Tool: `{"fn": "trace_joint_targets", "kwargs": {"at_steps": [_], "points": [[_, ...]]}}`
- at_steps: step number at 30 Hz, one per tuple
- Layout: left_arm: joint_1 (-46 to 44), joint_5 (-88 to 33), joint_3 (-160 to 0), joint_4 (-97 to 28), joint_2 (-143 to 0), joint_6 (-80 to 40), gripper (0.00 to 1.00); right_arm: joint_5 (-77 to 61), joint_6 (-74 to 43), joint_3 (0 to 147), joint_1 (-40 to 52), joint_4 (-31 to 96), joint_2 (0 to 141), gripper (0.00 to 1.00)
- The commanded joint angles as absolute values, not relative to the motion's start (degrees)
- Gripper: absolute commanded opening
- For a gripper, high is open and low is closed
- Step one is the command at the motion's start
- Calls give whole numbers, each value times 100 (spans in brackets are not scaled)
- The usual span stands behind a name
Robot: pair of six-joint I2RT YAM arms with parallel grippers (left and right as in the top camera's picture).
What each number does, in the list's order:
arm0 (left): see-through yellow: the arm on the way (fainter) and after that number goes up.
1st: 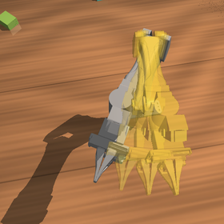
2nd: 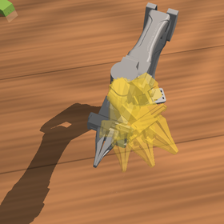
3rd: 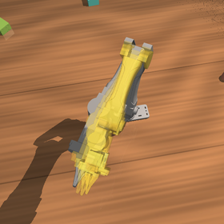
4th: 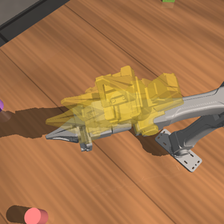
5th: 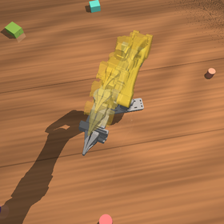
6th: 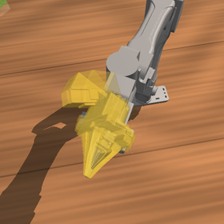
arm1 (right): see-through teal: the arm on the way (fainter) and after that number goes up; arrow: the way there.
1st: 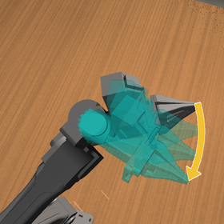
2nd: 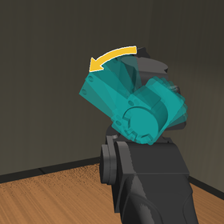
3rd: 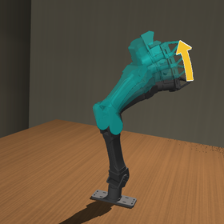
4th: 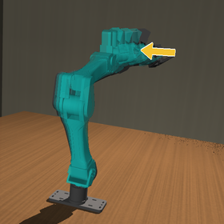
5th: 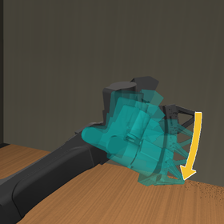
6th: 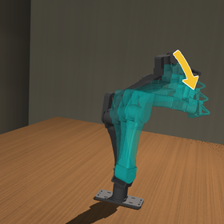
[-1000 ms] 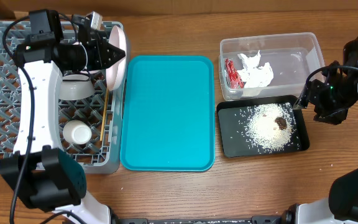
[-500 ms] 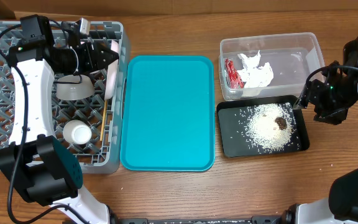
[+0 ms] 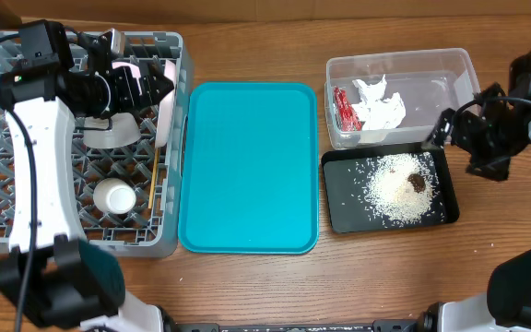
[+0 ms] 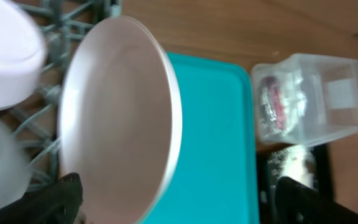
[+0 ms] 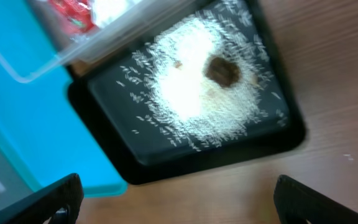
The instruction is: Sort waste into correct bins and load items into the dishwasher
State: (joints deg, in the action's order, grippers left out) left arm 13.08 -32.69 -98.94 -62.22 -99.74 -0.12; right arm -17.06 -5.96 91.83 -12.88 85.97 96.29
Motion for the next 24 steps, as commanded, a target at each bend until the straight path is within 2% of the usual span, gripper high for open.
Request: {"fn": "trace_joint_targets", "kwargs": {"at_steps": [1,4,8,14,24], "points": [[930,-1747,-9950,-6506,-9535,-336,100,-2174,-574,9223,-913,8237,9509,100],[569,-679,-9950,-6980,-9478,-746,100,-1992,-574,9223,-425,7671,9509,100],[198,40,-9948,-7662,-9518,-950,100,-1570,-574,9223,191,7081,9515,100],[71,58,-9948,-8141,-9526,-947,100,-1288,-576,9223,753,6554,9515,100],[64,21,-9931,-8932,-9384,-921,100,-1153,-582,9207,766,7133,9312,100]]}}
